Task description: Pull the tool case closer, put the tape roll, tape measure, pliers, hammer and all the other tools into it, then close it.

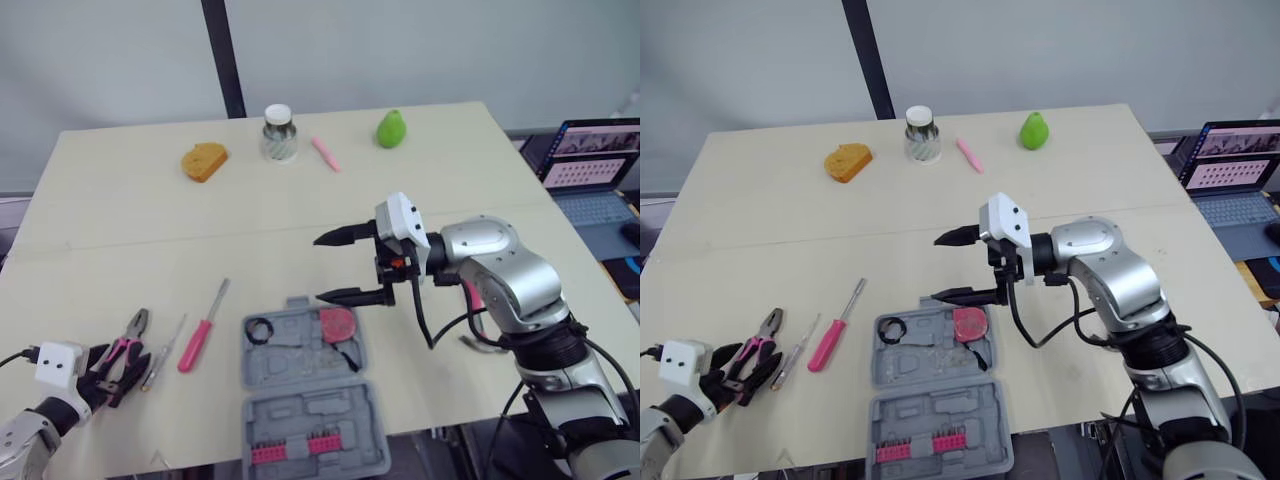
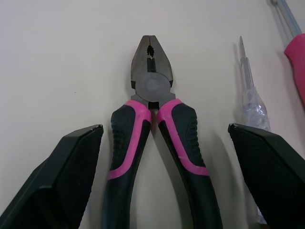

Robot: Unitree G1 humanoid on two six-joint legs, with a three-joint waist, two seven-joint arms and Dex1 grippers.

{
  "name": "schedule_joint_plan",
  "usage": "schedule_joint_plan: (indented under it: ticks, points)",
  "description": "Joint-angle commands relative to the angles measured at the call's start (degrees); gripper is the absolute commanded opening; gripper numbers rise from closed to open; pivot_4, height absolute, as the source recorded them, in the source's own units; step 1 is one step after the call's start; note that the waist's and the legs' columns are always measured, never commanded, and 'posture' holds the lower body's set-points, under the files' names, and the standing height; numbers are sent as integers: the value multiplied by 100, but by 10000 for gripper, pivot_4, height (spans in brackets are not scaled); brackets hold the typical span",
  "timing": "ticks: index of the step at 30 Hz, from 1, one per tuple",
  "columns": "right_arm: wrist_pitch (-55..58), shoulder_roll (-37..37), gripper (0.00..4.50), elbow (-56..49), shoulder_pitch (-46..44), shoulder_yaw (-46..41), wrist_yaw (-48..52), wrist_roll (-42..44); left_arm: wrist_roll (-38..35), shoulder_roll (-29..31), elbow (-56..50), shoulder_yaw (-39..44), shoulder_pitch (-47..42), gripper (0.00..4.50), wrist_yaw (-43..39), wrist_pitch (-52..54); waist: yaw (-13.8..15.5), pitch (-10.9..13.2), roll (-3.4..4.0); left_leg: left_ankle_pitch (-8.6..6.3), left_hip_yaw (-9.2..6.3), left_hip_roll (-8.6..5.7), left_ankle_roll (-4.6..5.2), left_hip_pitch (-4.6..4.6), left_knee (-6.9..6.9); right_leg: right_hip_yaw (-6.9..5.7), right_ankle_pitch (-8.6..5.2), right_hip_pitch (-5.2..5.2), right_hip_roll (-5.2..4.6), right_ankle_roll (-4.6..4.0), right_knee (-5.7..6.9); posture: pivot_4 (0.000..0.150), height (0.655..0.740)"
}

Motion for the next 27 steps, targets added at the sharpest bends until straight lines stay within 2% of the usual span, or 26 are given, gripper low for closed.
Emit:
schedule_joint_plan:
  ticks: [1, 9, 27]
  points:
    - [33, -2, 43740, -261, -118, -150, -42, 124, -2, 95, -95, 128, 45, 45000, 87, 40, -3, 0, -1, 0, 0, 0, 0, 0, 0, 0, 0, 0, 0, 0, 0, 1500, 7400]
    - [88, 33, 43740, -335, -133, -174, -102, 149, 139, 258, 12, -5, -16, 45000, 172, 410, 0, 0, -1, 0, 0, 0, 0, 0, 0, 1, 0, 0, 0, 0, 0, 1500, 7400]
    - [89, -9, 43740, -387, -136, -222, -137, 187, 310, 319, 455, -283, -168, 45000, 41, 444, 2, 0, 0, 6, 0, 0, -8, 6, 0, 6, 0, 0, -4, 0, 9, 1500, 7400]
